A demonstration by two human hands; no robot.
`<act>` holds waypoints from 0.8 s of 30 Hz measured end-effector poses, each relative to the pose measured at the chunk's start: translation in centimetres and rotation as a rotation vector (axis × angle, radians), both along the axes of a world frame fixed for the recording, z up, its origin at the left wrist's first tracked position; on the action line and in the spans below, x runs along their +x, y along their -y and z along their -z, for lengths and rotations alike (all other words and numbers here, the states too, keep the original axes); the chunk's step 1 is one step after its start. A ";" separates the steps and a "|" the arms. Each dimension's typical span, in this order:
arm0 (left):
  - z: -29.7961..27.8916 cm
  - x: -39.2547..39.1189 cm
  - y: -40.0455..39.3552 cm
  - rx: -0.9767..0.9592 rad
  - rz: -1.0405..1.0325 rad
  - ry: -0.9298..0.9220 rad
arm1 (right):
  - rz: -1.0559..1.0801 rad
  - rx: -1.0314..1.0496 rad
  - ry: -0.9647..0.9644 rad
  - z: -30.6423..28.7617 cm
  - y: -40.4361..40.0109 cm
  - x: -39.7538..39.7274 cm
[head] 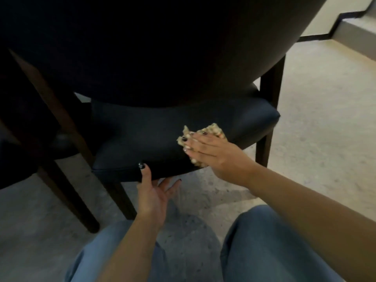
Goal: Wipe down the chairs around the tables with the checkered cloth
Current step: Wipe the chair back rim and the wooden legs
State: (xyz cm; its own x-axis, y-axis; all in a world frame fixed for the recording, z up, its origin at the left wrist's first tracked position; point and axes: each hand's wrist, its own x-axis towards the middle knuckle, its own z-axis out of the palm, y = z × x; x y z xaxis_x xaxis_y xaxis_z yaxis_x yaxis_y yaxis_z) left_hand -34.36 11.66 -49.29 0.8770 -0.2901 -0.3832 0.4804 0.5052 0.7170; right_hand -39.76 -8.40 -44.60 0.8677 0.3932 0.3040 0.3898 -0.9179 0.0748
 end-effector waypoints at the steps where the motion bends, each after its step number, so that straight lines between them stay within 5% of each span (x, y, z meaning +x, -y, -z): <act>1: 0.0 0.1 0.1 0.017 -0.005 0.009 | 0.041 0.010 -0.010 0.2 1.4 -0.6; 12: 0.3 0.4 -0.2 0.051 0.053 0.037 | 0.792 0.634 0.189 0.1 9.7 -1.7; 16: 0.5 0.3 -0.3 0.051 0.049 0.017 | 1.206 1.296 0.391 0.4 10.3 -0.5; 19: 0.6 0.4 -0.3 0.055 0.048 0.009 | 1.249 1.975 0.413 0.0 11.0 -0.1; 24: 0.7 0.6 -0.5 0.070 0.088 0.023 | 1.308 2.308 0.620 0.7 8.8 0.9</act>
State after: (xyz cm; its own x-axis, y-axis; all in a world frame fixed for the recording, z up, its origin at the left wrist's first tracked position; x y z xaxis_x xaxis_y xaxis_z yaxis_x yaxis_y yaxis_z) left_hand -33.74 12.14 -49.96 0.8579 -0.3398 -0.3854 0.5039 0.4102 0.7601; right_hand -38.90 -17.23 -45.31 0.0654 -0.8506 -0.5217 0.2744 0.5180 -0.8102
